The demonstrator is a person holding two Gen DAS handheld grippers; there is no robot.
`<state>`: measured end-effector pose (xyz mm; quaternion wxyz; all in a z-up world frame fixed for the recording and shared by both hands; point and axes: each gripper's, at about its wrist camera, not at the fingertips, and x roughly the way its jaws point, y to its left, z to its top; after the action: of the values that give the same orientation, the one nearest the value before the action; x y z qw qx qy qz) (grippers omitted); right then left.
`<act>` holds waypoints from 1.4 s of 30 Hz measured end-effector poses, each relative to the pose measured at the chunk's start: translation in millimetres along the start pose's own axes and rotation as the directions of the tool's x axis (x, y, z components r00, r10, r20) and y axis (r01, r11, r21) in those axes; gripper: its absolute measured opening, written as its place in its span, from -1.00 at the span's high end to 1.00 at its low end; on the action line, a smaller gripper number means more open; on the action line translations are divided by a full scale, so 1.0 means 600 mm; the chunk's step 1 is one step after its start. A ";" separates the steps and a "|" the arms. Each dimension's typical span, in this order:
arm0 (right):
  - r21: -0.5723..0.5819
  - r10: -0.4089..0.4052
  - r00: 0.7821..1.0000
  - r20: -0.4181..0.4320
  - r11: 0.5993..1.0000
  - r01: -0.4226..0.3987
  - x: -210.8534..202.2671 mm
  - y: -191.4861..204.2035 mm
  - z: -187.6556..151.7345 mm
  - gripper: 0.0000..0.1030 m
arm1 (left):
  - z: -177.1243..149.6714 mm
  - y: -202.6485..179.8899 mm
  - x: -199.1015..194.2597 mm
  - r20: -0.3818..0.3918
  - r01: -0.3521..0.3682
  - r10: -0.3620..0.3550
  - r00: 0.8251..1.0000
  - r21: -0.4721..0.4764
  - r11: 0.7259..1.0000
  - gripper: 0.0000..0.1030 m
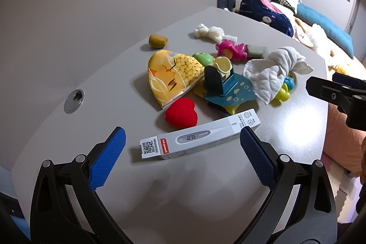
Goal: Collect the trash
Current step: 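Grasp the white thermometer with the left tool while the right tool grasps the white towel animal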
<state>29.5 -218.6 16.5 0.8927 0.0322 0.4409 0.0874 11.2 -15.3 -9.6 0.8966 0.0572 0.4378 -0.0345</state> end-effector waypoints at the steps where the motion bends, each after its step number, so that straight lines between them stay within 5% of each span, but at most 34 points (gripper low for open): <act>1: 0.001 0.000 1.000 -0.002 1.000 0.000 0.001 -0.001 -0.001 -0.95 | 0.000 -0.001 0.002 0.000 -0.003 0.003 1.000 0.010 1.000 -0.87; 16: 0.109 0.057 0.998 -0.030 0.993 -0.054 0.027 -0.022 0.009 -0.93 | -0.006 0.017 0.074 -0.054 0.038 -0.028 0.998 0.194 0.980 -0.87; 24: 0.141 0.090 0.994 -0.057 0.987 -0.081 0.068 -0.015 0.029 -0.49 | -0.007 0.025 0.108 -0.092 0.099 -0.080 0.993 0.216 0.971 -0.87; 35: 0.188 0.079 0.992 -0.098 0.980 -0.059 0.137 -0.021 0.061 -0.42 | 0.001 0.013 0.132 -0.123 0.166 -0.134 0.983 0.300 0.940 -0.87; 42: 0.183 0.058 0.990 -0.131 0.983 -0.033 0.164 -0.030 0.070 0.17 | 0.007 -0.007 0.144 -0.167 0.256 -0.206 0.964 0.384 0.887 -0.74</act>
<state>123.9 -217.0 -37.4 0.8519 0.1168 0.5058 0.0696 66.7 -21.3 -75.6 0.8266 0.1898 0.4788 -0.2268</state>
